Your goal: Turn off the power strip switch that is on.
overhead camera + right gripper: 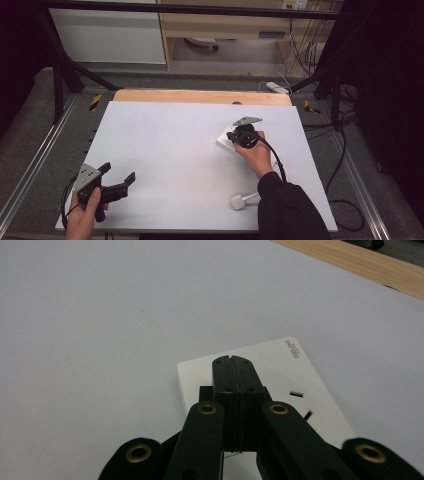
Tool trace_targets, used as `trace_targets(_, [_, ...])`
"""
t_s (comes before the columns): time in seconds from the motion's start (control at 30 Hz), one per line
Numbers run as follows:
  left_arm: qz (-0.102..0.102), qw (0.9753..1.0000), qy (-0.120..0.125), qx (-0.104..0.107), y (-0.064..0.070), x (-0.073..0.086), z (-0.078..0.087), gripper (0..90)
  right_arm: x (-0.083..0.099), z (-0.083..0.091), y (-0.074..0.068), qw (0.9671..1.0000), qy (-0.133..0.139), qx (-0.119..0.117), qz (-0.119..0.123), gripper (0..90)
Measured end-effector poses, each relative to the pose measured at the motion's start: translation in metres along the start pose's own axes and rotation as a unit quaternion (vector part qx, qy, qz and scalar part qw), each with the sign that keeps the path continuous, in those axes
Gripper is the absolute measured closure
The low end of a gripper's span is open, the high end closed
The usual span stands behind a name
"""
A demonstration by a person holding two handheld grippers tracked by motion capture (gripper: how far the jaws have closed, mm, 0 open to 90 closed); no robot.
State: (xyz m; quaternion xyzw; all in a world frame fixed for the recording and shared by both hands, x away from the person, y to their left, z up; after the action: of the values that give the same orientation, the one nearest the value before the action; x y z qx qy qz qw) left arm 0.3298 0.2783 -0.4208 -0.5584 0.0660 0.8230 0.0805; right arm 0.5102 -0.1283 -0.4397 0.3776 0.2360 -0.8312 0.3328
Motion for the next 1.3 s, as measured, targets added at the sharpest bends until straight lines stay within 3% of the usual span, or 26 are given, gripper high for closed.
trace_targets(1.3, [-0.002, 1.0000, -0.001, 0.003, 0.0009, 0.0001, 0.0000, 5.4, 0.0062, -0.0081, -0.0046, 0.9997, -0.021, -0.011, 0.004, 90.0])
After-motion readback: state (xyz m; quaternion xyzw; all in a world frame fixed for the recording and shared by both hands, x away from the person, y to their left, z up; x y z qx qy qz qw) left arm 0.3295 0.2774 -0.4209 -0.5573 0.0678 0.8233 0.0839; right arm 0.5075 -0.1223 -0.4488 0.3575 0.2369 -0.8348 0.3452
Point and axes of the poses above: each handheld gripper's, and its own axes: z roughly backward along the jaws, x roughly out of its underside, y roughly to its right, the point moved 3 cm from there along -z, roughly forward along the jaws, and after that the axes turned 13 degrees about -x, right-handed, at the moved point
